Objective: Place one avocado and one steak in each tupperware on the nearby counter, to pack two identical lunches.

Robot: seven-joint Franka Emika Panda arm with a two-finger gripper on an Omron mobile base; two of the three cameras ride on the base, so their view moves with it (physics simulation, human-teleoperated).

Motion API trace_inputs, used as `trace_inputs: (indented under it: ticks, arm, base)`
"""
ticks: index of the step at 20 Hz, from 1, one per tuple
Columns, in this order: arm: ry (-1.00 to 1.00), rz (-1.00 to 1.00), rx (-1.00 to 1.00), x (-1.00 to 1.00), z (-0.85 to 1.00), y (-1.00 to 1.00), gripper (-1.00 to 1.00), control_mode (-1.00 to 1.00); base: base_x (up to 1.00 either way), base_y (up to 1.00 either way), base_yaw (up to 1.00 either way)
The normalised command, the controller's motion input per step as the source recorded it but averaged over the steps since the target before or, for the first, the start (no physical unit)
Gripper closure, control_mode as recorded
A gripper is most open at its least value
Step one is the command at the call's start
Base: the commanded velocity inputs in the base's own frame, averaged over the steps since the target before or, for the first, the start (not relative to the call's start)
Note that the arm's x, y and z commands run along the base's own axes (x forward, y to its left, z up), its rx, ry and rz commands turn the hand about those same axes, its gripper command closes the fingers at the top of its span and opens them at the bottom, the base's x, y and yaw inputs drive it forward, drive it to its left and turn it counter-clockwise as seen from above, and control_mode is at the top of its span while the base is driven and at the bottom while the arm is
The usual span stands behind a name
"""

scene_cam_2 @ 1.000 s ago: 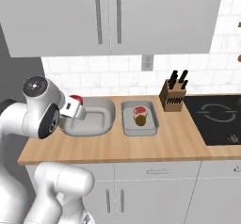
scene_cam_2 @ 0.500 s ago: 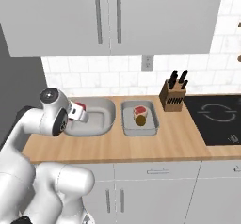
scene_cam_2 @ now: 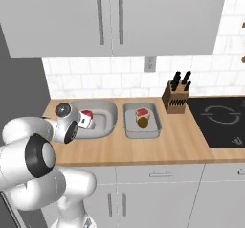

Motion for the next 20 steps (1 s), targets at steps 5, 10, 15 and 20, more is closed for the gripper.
trace_inputs:
  ticks: [5,10,15,20]
  arm:
    - [0.11,-0.02,0.00,0.38,0.54,0.00,-1.00,-1.00]
    - [0.01,0.00,-0.05,0.01,1.00,0.16,-1.00,-1.00]
    - [0.00,0.00,-0.13,-0.14,1.00,0.33,-1.00,-1.00]
    - [0.02,0.00,-0.08,-0.79,1.00,0.06,-1.00,-1.00]
  base:
    - [0.00,0.00,0.00]
    - [0.00,0.00,0.00]
    - [0.00,0.00,0.00]
    - [0.00,0.00,0.00]
